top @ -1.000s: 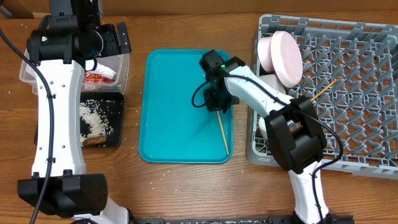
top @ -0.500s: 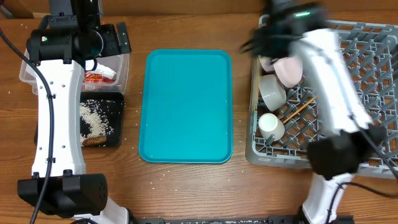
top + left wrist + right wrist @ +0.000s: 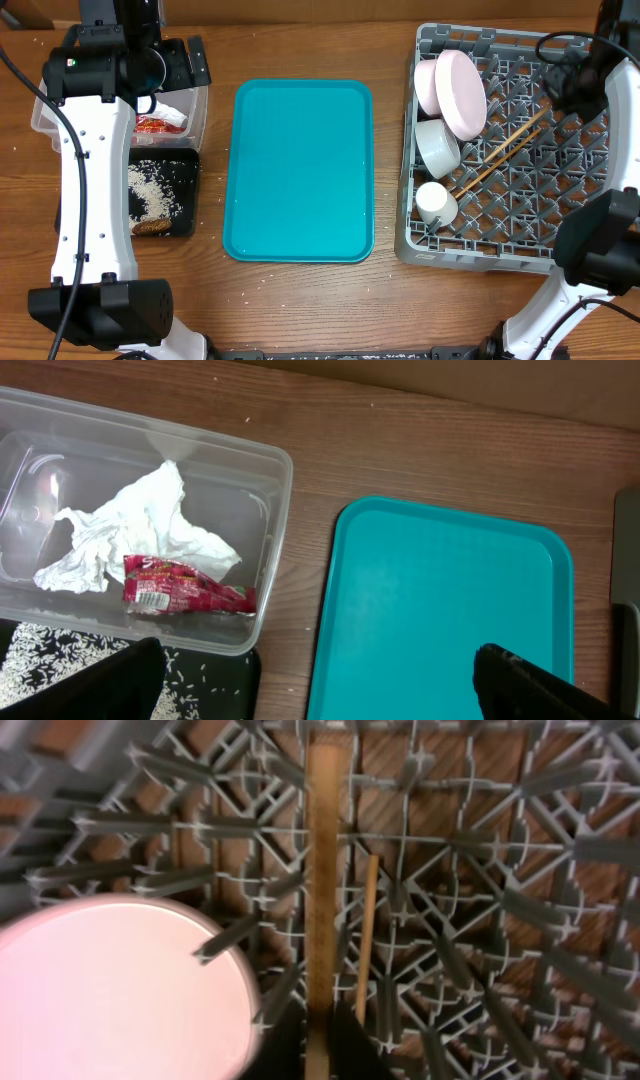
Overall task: Sort waste into correct bins and load items into the dishwasher
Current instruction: 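Lay the chopstick in the rack with right gripper, release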
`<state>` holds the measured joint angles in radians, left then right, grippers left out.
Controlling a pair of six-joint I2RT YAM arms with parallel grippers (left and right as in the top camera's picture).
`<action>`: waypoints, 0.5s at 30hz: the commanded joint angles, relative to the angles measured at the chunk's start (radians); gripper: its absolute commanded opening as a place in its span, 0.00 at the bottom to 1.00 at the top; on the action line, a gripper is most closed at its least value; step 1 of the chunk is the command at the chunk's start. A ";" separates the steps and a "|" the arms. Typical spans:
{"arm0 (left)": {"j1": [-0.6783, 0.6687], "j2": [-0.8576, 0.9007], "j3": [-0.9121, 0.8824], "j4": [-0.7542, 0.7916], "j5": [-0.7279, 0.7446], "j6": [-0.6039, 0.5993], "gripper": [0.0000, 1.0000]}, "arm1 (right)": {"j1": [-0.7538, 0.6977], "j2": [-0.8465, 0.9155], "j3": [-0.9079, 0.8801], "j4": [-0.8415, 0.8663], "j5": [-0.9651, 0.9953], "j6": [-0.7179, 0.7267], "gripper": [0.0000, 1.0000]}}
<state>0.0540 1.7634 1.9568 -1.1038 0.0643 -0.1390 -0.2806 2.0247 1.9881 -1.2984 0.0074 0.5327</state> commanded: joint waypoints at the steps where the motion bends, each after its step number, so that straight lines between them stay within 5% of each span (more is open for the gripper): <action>1: -0.002 -0.001 0.010 0.000 0.004 0.012 1.00 | -0.023 0.003 -0.042 0.011 -0.010 0.006 0.34; 15: -0.002 -0.001 0.010 0.000 0.004 0.012 1.00 | -0.012 -0.202 0.029 -0.117 -0.097 -0.141 0.37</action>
<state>0.0540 1.7634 1.9568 -1.1038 0.0643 -0.1390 -0.3122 1.9717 1.9602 -1.3968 -0.0597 0.4633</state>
